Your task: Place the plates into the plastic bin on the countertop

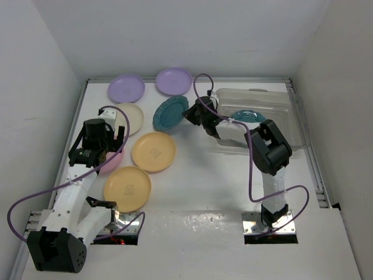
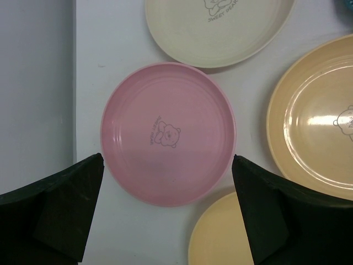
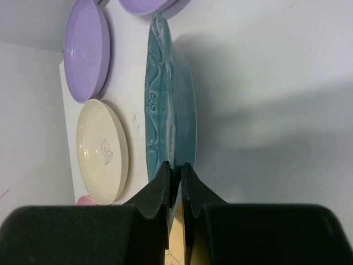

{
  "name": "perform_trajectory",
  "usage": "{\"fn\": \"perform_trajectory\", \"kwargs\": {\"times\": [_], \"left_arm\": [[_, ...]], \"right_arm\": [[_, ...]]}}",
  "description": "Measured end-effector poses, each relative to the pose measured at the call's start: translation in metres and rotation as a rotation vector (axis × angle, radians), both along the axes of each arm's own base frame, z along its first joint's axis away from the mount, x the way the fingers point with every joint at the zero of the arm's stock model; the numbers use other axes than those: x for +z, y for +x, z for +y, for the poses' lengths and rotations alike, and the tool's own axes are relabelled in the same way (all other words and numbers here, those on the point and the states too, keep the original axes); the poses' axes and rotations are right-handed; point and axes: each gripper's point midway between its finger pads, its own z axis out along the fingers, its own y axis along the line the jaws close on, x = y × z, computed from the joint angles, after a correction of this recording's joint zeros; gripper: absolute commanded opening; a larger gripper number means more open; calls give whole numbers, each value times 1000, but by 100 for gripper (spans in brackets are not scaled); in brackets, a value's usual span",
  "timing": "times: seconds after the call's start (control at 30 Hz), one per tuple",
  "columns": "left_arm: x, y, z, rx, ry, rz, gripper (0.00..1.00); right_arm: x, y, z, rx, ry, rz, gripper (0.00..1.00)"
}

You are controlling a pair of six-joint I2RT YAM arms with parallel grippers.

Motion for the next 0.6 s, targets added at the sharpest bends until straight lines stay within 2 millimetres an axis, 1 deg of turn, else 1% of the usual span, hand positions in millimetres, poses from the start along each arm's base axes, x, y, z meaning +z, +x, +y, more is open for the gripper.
{"fn": "perform_trajectory", "kwargs": {"times": [0.1, 0.23, 0.33, 0.43, 0.47, 0.57, 0.6], "left_arm": [[0, 0, 0, 0, 0, 0, 100], [0, 0, 0, 0, 0, 0, 100], [-1, 0, 0, -2, 2, 5, 100], [-3, 1, 0, -6, 4, 13, 100], [-4, 1, 0, -9, 5, 17, 100], [-4, 3, -2, -18, 3, 22, 100], [-4, 4, -2, -21, 3, 23, 100]], "right_arm": [[6, 2, -8, -10, 10, -5, 0], [23, 4, -17, -23, 59, -24, 0], [46, 8, -23, -30, 114, -61, 0], [73, 8, -33, -36, 161, -105, 0], [83, 6, -40, -42, 179, -121, 0], [110, -9, -70, -71, 231, -160, 0], [122, -17, -93, -102, 239, -183, 0]]}}
